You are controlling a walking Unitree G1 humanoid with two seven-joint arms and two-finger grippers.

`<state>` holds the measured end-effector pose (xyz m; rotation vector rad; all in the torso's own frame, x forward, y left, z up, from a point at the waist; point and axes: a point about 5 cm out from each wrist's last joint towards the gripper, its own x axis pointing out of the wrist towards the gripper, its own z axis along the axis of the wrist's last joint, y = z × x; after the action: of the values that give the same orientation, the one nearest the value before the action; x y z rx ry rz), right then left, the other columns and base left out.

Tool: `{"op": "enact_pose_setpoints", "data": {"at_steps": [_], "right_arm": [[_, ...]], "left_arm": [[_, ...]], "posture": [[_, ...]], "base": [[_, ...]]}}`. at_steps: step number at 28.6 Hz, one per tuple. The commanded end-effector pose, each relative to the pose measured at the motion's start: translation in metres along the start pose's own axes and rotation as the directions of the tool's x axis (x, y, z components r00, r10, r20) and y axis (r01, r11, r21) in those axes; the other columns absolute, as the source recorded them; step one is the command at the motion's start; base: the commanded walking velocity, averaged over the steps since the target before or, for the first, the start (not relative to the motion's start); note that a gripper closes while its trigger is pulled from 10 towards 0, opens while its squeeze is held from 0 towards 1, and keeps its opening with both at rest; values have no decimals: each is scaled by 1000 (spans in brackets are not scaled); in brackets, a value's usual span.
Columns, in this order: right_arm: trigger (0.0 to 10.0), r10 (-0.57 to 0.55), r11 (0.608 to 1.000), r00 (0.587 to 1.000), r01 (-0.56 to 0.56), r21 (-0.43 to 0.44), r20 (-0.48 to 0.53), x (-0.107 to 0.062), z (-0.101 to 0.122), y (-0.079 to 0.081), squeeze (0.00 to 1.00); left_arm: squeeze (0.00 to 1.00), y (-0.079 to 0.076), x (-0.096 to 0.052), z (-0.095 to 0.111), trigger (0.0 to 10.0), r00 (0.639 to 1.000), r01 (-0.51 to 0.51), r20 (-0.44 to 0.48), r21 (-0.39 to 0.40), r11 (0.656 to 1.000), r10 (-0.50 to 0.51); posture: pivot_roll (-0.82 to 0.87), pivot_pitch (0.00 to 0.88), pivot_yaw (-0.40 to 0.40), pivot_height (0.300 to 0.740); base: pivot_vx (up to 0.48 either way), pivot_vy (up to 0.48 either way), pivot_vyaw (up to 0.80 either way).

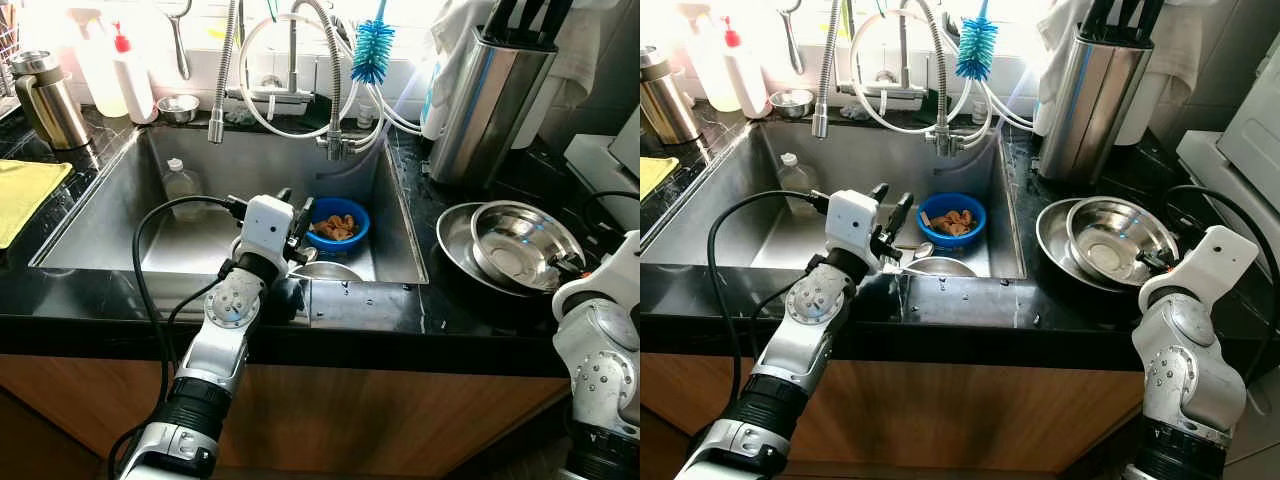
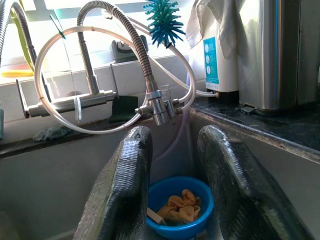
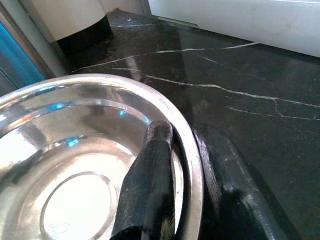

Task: Kitchen organization

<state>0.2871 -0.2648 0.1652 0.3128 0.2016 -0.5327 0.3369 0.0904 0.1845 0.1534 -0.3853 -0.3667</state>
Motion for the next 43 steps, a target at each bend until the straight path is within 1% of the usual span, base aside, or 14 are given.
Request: {"op": "enact_pose_setpoints", "data": {"at_steps": [1, 15, 16, 17, 18, 22, 28, 30, 31, 32, 34, 37, 40, 43], "right_arm": [[0, 3, 1000, 1000, -3, 22, 7, 0, 3, 3, 0], [0, 3, 998, 996, -9, 63, 85, -1, 15, 7, 0], [4118, 30, 997, 989, -40, 68, 142, -4, 23, 12, 0], [5294, 51, 995, 981, -65, 70, 189, -6, 29, 16, 0], [10000, 71, 993, 958, -93, 68, 278, -11, 42, 20, 0], [10000, 84, 990, 938, -116, 76, 336, -16, 51, 23, 0], [10000, 156, 969, 885, -223, 106, 438, -25, 66, 32, 0], [10000, 289, 918, 843, -378, 117, 454, -30, 63, 47, 0], [10000, 316, 906, 833, -407, 116, 454, -31, 62, 50, 0], [10000, 390, 888, 804, -458, 49, 448, -36, 56, 58, 0], [10000, 417, 885, 796, -465, 2, 439, -37, 51, 60, 0], [10000, 487, 847, 749, -530, -34, 450, -43, 47, 64, 0], [10000, 550, 813, 693, -572, -108, 466, -48, 46, 62, 0], [10000, 578, 800, 669, -577, -164, 467, -51, 44, 61, 0]], "left_arm": [[0, -1, 6, 10, 10000, 999, 9, 31, 5, 1000, -9], [0, 3, 9, 14, 10000, 999, -9, 44, -2, 1000, 9], [0, 3, 10, 15, 10000, 999, -13, 47, -3, 1000, 13], [0, 4, 10, 16, 10000, 999, -17, 50, -5, 1000, 17], [0, 4, 10, 17, 10000, 998, -24, 56, -8, 1000, 24], [0, 4, 11, 19, 10000, 998, -28, 62, -15, 999, 29], [0, 7, 12, 21, 10000, 997, -46, 67, -31, 998, 48], [0, 7, 12, 20, 10000, 997, -52, 62, -43, 998, 55], [0, 7, 12, 20, 10000, 997, -53, 61, -46, 998, 56], [0, 8, 13, 19, 10000, 996, -67, 48, -68, 995, 70], [0, 10, 13, 19, 10000, 996, -82, 40, -91, 992, 86], [0, 18, 14, 19, 10000, 992, -120, 26, -143, 982, 125], [0, 28, 15, 18, 10000, 985, -168, -8, -240, 956, 172], [0, 32, 16, 19, 10000, 985, -172, -20, -278, 945, 173]], "posture": [[82, 26, -81, 740], [86, 21, -79, 740], [87, 19, -80, 740], [87, 19, -80, 740], [86, 20, -80, 740], [86, 21, -80, 740], [86, 23, -83, 740], [85, 24, -83, 740], [85, 24, -83, 740], [85, 26, -83, 740], [89, 28, -84, 740], [88, 31, -85, 740], [88, 32, -85, 740], [87, 34, -84, 740]], "base": [[0, 0, 0], [0, 0, 0], [0, 0, 0], [0, 0, 0], [0, 0, 0], [0, 0, 0], [0, 0, 0], [0, 0, 0], [0, 0, 0], [0, 0, 0], [0, 0, 0], [0, 0, 0], [0, 0, 0], [0, 0, 0]]}}
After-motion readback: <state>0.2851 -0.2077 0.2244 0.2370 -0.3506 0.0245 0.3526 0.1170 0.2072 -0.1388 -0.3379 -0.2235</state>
